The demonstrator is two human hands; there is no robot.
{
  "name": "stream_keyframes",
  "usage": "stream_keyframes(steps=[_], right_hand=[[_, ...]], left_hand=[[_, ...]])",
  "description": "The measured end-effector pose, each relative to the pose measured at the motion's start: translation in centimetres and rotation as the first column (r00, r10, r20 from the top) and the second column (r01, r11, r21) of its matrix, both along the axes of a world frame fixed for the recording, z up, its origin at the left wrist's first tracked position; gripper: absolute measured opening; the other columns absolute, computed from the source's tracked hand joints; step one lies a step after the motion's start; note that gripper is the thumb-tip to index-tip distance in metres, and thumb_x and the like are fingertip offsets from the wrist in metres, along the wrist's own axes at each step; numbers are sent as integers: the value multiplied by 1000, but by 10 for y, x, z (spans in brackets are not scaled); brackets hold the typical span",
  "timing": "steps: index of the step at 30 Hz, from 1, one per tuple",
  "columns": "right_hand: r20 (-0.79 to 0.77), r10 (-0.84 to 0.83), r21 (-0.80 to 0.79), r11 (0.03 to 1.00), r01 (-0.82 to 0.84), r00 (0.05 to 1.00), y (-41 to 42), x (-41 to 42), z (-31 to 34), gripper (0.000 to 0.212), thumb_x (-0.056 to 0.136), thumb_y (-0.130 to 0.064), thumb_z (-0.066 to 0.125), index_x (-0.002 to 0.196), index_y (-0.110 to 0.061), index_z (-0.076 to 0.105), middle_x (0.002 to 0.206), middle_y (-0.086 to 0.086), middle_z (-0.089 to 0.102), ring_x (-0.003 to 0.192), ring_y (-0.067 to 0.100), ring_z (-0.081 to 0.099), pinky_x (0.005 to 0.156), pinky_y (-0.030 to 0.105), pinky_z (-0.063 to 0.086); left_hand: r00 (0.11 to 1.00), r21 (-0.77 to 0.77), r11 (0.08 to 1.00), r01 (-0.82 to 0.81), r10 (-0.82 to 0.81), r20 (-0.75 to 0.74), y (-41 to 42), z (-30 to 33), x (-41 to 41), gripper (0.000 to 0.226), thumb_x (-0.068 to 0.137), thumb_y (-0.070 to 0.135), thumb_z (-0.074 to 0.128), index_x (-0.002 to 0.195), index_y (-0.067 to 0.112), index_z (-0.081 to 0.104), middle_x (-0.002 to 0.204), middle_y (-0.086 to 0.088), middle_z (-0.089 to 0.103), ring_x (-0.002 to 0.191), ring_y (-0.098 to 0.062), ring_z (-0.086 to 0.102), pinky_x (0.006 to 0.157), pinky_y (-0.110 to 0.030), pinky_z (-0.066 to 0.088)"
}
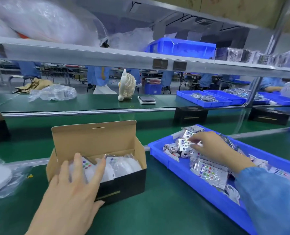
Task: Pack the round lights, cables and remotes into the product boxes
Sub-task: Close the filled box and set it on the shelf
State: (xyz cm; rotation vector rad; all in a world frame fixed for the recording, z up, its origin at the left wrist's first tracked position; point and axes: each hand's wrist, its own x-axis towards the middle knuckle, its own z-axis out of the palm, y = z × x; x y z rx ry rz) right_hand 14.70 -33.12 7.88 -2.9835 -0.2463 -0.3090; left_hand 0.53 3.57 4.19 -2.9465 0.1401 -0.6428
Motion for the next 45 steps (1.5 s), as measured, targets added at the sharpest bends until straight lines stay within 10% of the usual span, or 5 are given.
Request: stream_keyframes(steps=[19, 27, 35, 40, 45], right_hand=[[516, 207, 640, 552, -535, 831, 122, -64, 56, 11, 82, -16, 76, 87, -26, 74, 85, -11, 75, 77, 6, 71, 71, 15, 54], [350, 710, -115, 680, -724, 611, 251, -94, 13, 9, 87, -13, 65, 79, -10, 69, 80, 10, 66, 74, 31, 64, 61, 37, 53], [234, 825, 35, 522, -852, 515, 204, -108, 6, 27, 100, -26, 47, 112, -17, 69, 120, -8, 66, 118, 12, 55, 103, 31, 40], [521, -49, 779, 437, -451, 852, 126, -83, 2, 36, 93, -4, 61, 113, -33, 63, 121, -10, 66, 110, 6, 61, 92, 28, 49], [-158, 387, 987, 23, 161, 908, 129, -82, -34, 46, 73, -25, 70, 117, -34, 63, 114, -20, 68, 103, -7, 63, 89, 19, 47]], left_hand=[[968, -64, 969, 239, -233, 96, -17, -10, 0, 52, 45, 45, 93, 86, 22, 71, 86, -8, 64, 70, -31, 63, 53, -42, 53], [942, -214, 967, 138, -195, -272, -46, 1, -19, 36, 75, 14, 45, 91, 16, 77, 89, -14, 72, 82, -36, 70, 78, -45, 59], [717, -450, 760, 468, -29, 697, 23, 17, -25, 53, 17, -13, 59, 59, 20, 56, 85, 25, 52, 54, -9, 58, 44, -15, 41], [959, -996, 22, 82, -275, 73, 55, -6, 2, 40, 77, 54, 68, 115, 56, 57, 118, 21, 65, 102, -2, 66, 92, -35, 50], [874, -972, -189, -139, -486, -31, 36, -19, 29, 56, 64, 36, 90, 115, 34, 64, 110, -6, 74, 100, -24, 72, 88, -37, 50]])
